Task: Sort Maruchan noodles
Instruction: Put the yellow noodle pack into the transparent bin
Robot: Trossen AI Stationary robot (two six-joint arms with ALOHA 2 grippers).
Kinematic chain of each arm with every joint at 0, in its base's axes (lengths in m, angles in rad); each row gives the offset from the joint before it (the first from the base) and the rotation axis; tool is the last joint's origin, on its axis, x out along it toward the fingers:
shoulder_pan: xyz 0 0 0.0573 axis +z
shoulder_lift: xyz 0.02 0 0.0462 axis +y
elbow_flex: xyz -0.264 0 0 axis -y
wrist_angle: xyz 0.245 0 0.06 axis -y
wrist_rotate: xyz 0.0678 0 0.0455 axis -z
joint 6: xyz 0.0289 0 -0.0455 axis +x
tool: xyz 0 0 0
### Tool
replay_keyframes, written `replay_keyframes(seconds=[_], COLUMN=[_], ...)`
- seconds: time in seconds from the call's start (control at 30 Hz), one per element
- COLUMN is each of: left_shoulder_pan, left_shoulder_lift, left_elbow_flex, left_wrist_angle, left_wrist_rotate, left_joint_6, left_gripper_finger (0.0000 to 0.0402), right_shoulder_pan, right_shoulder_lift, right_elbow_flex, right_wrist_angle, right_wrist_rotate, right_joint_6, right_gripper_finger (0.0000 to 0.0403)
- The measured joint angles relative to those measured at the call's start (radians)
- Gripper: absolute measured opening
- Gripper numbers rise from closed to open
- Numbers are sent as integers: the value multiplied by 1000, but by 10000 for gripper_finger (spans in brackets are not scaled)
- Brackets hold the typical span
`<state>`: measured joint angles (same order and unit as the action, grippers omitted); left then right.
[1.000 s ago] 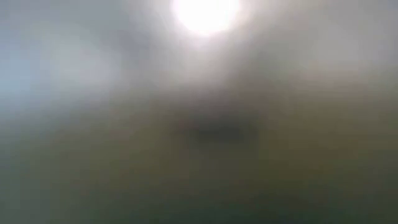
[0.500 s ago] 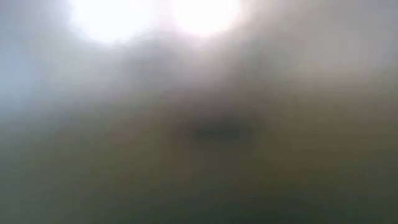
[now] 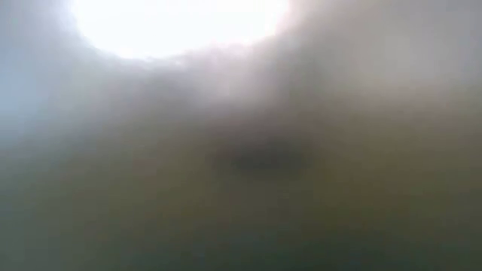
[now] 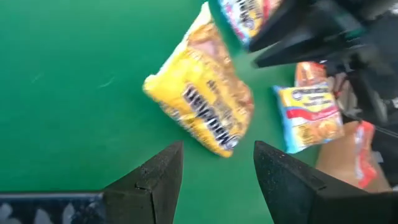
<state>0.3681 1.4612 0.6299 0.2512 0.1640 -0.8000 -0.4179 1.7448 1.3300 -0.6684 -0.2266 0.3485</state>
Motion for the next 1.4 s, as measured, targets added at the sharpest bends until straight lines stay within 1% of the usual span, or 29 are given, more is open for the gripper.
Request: replay_keyframes(seconds=[0.17,0.33,0.47,0.63,0.93,1.13,1.4], left_shoulder_pan=[5,6,7,7,7,7,8], left_shoulder_lift=[6,57,116,182,239,257,257], left_elbow_flex=[-21,-21,-4,22,77,133,216], left_wrist_angle=[31,144,178,184,183,183,154], left_wrist_rotate=[-24,-24,-24,-24,-15,-4,-29], left_joint_6=[-25,-66,-94,-103,-100,-99,-13], left_gripper_finger=[178,178,178,178,178,178,178], right_shoulder_pan=[-7,-5,-5,-6,-10,-9,-1], right_shoulder_lift=[-25,19,55,100,161,161,154], right_elbow_flex=[-2,-10,-10,-10,-16,-15,-16], right_wrist_angle=[0,5,8,16,24,31,76], right_wrist_rotate=[51,56,53,70,90,92,95], right_joint_6=[-4,0,0,-1,-3,-6,-13], right_gripper_finger=[93,93,93,93,93,93,93])
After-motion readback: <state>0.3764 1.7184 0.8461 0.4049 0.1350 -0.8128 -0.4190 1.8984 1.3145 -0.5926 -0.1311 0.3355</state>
